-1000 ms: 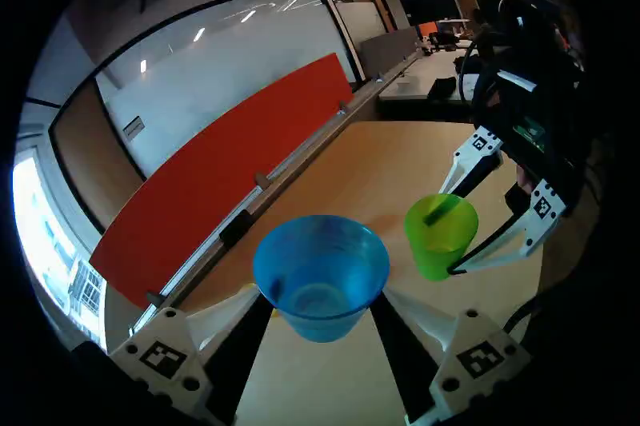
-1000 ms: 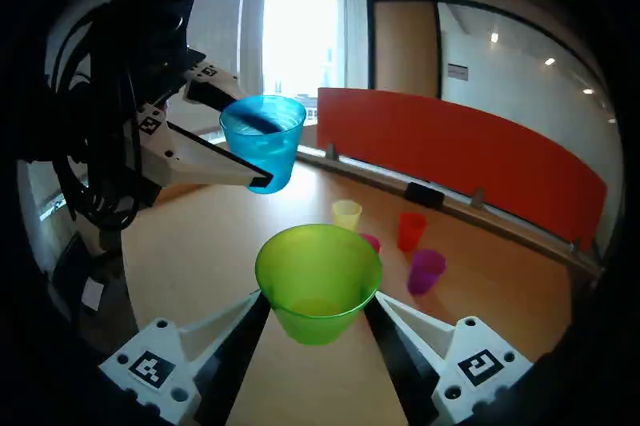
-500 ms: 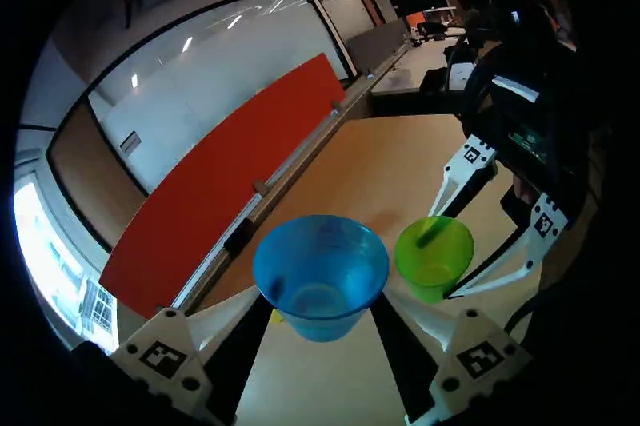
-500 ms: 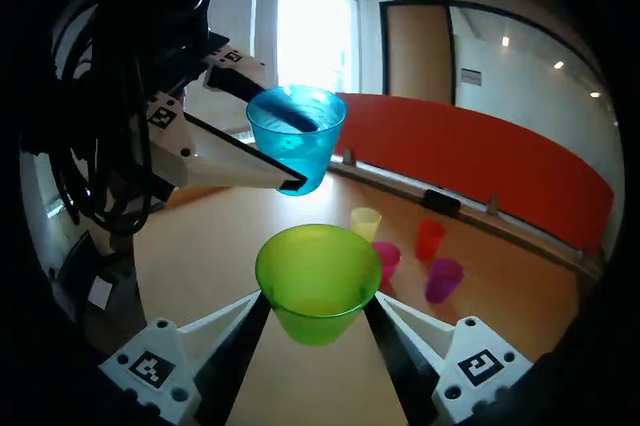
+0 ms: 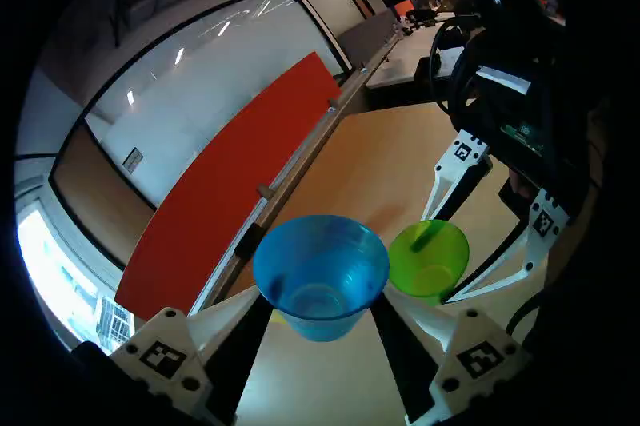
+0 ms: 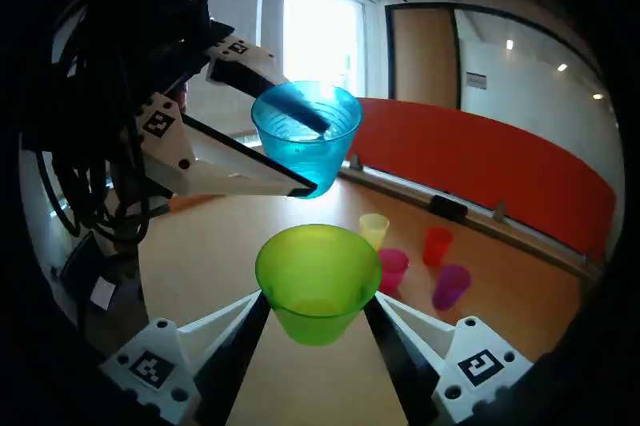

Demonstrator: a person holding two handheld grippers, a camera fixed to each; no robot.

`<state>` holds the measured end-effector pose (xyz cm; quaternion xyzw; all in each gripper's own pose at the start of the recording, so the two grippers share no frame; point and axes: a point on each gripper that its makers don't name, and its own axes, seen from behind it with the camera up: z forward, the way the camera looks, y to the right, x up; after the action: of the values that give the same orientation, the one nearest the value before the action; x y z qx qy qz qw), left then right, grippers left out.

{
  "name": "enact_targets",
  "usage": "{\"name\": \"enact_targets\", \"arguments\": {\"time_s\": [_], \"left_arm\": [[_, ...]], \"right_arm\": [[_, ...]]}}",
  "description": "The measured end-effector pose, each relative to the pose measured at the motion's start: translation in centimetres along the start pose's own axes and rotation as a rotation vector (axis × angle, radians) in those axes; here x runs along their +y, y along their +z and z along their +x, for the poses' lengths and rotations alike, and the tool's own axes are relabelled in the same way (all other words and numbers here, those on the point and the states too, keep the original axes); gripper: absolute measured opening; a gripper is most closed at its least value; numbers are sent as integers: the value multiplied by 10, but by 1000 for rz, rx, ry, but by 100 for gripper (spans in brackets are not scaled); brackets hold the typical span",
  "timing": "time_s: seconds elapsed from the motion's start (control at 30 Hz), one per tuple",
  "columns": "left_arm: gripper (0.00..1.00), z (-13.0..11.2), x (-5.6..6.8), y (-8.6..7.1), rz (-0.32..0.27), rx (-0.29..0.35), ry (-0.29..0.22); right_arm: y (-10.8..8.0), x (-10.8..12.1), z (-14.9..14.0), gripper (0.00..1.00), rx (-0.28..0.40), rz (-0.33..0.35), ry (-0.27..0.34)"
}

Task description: Pour water

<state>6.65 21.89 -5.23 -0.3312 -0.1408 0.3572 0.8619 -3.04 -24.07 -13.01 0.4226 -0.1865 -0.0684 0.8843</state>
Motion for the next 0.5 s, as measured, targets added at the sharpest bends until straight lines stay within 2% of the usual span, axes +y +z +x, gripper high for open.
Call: {"name": "enact_targets", "arguments": {"time_s": [0.5], "left_arm": [[79,4,0,-4,26,2,100]], "right_arm": [[-2,-7,2,86,11,25,-13]]}}
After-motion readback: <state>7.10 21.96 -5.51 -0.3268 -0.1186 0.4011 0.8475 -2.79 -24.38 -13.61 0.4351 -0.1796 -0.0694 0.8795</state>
